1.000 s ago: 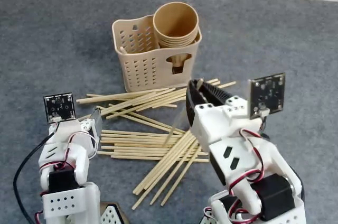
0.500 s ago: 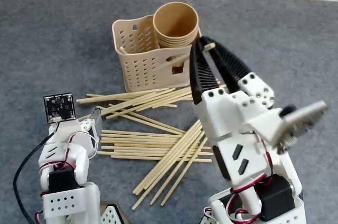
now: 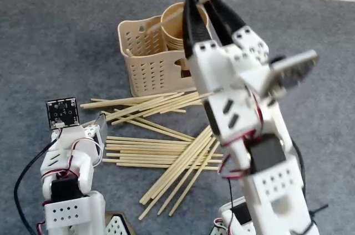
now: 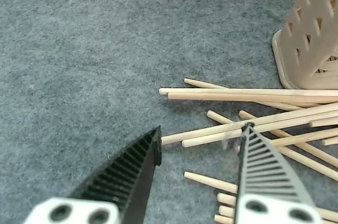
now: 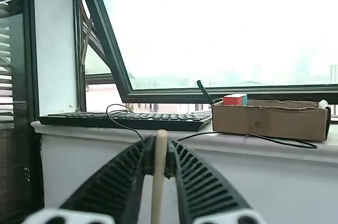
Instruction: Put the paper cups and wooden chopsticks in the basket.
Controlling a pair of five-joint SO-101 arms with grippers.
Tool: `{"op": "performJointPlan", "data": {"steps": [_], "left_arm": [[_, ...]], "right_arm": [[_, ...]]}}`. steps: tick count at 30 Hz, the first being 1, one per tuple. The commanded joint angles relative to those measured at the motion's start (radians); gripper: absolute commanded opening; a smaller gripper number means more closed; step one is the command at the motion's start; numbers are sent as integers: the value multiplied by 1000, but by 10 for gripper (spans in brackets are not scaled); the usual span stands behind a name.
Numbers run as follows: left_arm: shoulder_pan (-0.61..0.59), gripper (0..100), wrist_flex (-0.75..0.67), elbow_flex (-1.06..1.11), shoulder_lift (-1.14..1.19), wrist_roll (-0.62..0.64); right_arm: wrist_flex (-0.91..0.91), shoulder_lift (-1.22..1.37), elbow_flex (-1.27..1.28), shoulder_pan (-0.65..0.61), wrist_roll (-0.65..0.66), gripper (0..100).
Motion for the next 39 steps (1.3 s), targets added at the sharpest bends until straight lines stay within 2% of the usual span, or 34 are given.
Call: {"op": "performJointPlan", "data": {"steps": [1,11,18,23,26,34,39], "left_arm": [[-8,235,-20,-8,-12,-6],[-8,235,-20,-8,-12,-6],[-8,235,-20,-7,-12,-6],[-8,235,-20,-7,-12,-6],[-8,235,-20,-7,-12,-6],[-8,235,-20,-7,-12,-6],[-7,235,-20,-7,-12,-6]], "right_arm": [[-51,111,-104,-18,18,4],[-48,303,-110,-21,20,4],[-47,397,-36,-97,25,4],[-47,467,-25,-163,169,4],[-47,524,-12,-177,212,8],[-47,578,-8,-174,209,127],[-47,553,-7,-173,209,136]]}}
